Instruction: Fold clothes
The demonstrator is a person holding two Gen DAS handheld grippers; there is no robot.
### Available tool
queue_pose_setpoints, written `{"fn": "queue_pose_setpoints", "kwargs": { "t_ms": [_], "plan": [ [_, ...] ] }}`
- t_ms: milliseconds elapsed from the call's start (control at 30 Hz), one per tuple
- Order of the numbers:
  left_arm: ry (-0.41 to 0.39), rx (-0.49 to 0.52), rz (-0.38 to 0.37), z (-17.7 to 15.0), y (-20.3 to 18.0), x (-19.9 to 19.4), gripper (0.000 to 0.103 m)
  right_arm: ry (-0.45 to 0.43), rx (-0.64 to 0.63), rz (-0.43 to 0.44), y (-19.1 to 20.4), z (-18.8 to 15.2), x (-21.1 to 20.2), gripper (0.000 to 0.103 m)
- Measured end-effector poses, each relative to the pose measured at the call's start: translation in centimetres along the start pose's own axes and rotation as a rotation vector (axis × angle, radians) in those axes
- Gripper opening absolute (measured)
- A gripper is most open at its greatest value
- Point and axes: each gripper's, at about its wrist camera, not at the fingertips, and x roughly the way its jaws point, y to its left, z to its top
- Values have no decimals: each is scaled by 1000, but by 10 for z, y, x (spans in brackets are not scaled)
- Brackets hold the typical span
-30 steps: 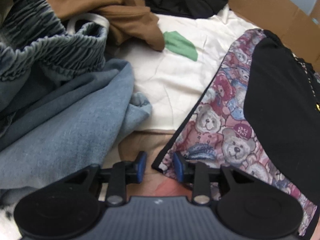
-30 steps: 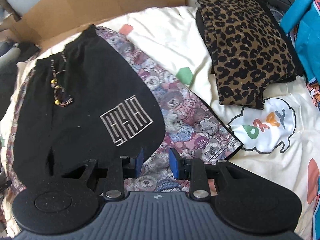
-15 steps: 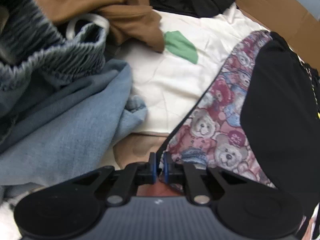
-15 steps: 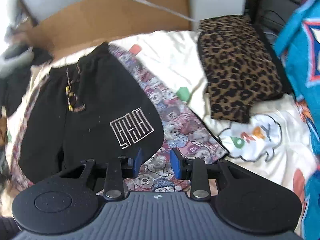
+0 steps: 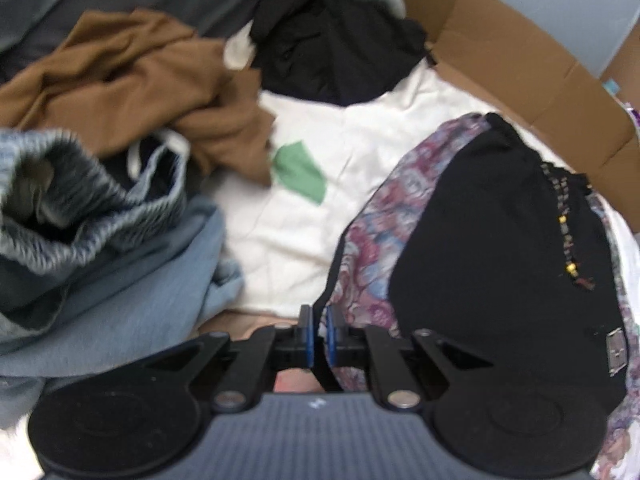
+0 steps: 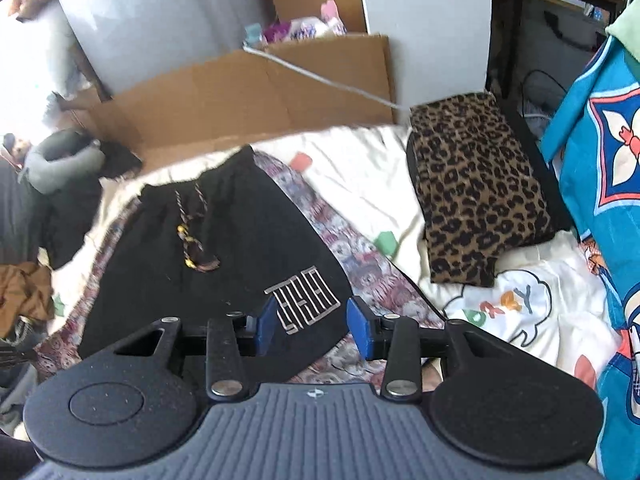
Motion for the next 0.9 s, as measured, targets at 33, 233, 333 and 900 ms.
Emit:
{"fn": "queue_pose_setpoints", "kwargs": {
  "t_ms": [33, 233, 333, 900],
  "plan": [
    [-2, 8, -5, 3, -5, -4, 7, -7, 5, 6, 2, 0, -3, 46],
    [-15, 83, -26, 11, -38, -32, 7, -41, 42, 20, 8, -9, -20, 46],
    [-22, 102, -36, 11, -52, -44, 7, -53, 60, 28, 10, -15, -27, 46],
    [-49, 156, -225, 13, -89, -68, 7, -30, -72, 147, 80, -49, 16, 46]
  ]
}}
